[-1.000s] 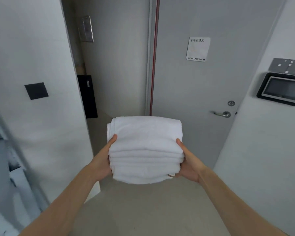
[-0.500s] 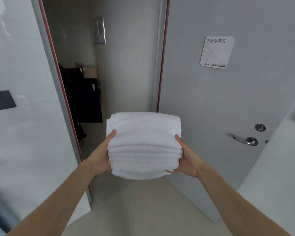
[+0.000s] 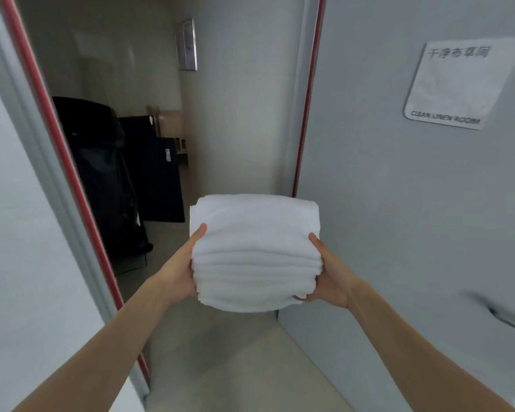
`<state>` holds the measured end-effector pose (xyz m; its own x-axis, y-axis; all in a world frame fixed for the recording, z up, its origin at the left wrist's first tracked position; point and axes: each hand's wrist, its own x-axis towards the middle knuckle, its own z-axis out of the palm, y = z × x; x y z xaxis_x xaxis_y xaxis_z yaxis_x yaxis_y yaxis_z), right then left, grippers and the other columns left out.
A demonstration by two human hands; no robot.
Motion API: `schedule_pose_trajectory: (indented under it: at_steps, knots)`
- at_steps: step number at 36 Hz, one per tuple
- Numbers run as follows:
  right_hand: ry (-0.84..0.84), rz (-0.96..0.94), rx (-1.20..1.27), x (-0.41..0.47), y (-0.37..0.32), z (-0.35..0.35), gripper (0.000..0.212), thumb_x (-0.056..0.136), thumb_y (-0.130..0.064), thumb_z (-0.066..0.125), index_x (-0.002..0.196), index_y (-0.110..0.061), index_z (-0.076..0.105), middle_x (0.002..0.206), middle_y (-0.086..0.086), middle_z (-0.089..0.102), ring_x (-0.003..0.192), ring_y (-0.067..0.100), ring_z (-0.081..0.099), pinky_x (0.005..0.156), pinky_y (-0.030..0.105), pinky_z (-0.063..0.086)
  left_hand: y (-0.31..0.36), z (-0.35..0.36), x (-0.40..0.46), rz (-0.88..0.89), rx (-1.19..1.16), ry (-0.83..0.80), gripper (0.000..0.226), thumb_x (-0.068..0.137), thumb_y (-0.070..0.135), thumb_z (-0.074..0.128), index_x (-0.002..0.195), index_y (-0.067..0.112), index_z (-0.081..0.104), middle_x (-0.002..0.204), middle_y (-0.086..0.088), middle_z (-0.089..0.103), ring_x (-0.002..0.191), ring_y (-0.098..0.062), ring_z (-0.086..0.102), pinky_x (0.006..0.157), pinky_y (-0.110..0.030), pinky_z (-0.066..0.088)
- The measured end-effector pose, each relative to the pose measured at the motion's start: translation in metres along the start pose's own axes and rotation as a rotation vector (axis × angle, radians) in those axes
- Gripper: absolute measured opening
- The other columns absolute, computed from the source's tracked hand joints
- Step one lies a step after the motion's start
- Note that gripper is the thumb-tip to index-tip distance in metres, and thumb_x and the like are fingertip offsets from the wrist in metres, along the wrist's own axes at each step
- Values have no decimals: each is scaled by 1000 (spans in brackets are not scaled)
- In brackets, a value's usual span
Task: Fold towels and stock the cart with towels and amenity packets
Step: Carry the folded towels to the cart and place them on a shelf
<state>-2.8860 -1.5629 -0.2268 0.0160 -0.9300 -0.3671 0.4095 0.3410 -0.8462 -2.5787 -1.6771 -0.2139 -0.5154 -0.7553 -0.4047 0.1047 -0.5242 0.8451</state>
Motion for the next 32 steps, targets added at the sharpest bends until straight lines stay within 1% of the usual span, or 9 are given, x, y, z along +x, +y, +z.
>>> schedule_pose_trajectory:
  at_steps: [3, 6, 12, 15, 18, 22, 26, 29, 32]
  knots:
    - [18, 6, 3, 53, -29, -5, 69, 67, -73, 76, 122, -33, 69, 129, 6, 67, 112, 30, 67, 88, 54, 51, 32, -8, 50, -20, 14, -12, 82, 57, 81, 76, 123, 33, 68, 121, -3, 72, 107, -31, 71, 99, -64, 45]
    - [40, 11, 14, 104, -56, -8, 74, 66, -73, 77, 127, -32, 66, 128, 7, 67, 117, 33, 64, 88, 55, 51, 66, -15, 96, -26, 33, -1, 85, 56, 82, 77, 124, 32, 67, 122, -2, 72, 108, -30, 70, 99, -64, 45]
    - [14, 7, 34, 192, -101, -9, 70, 66, -72, 78, 121, -30, 70, 127, 10, 68, 110, 32, 68, 89, 56, 51, 122, -30, 175, -22, 45, 37, 83, 58, 81, 76, 123, 30, 67, 118, -3, 73, 105, -29, 71, 99, -62, 47]
    - [1, 17, 42, 235, -122, -11, 73, 65, -70, 79, 123, -27, 69, 128, 11, 67, 111, 34, 67, 89, 57, 51, 143, -39, 211, -9, 33, 47, 80, 62, 80, 73, 124, 30, 67, 118, -2, 74, 105, -28, 72, 96, -60, 50]
    - [-12, 41, 43, 280, -141, -14, 78, 65, -70, 79, 127, -25, 65, 128, 11, 67, 112, 35, 66, 95, 59, 49, 162, -48, 248, -9, 25, 90, 82, 60, 80, 74, 124, 30, 67, 116, -2, 74, 106, -28, 71, 92, -59, 52]
    - [-32, 57, 2, 347, -167, -21, 80, 67, -74, 73, 130, -26, 62, 127, 9, 68, 119, 35, 63, 101, 61, 44, 188, -63, 303, 7, -1, 96, 80, 60, 78, 76, 122, 29, 68, 116, -3, 74, 103, -28, 72, 94, -61, 50]
    - [-63, 72, -22, 424, -198, -27, 89, 61, -75, 77, 133, -25, 60, 129, 9, 67, 124, 36, 58, 102, 63, 41, 220, -79, 361, 34, 5, 121, 79, 60, 79, 76, 122, 30, 68, 116, -3, 74, 101, -28, 73, 97, -62, 48]
    - [-58, 95, -22, 486, -223, -28, 97, 52, -73, 83, 132, -24, 61, 127, 9, 68, 122, 35, 59, 101, 62, 41, 248, -91, 403, 56, 30, 156, 78, 61, 82, 72, 121, 32, 69, 117, -2, 74, 103, -29, 72, 95, -63, 48]
    - [-77, 124, -6, 546, -250, -27, 92, 50, -71, 86, 127, -24, 66, 124, 8, 69, 114, 33, 65, 94, 60, 47, 277, -102, 440, 65, 41, 191, 72, 61, 84, 70, 113, 34, 73, 116, -2, 74, 106, -30, 71, 94, -65, 48]
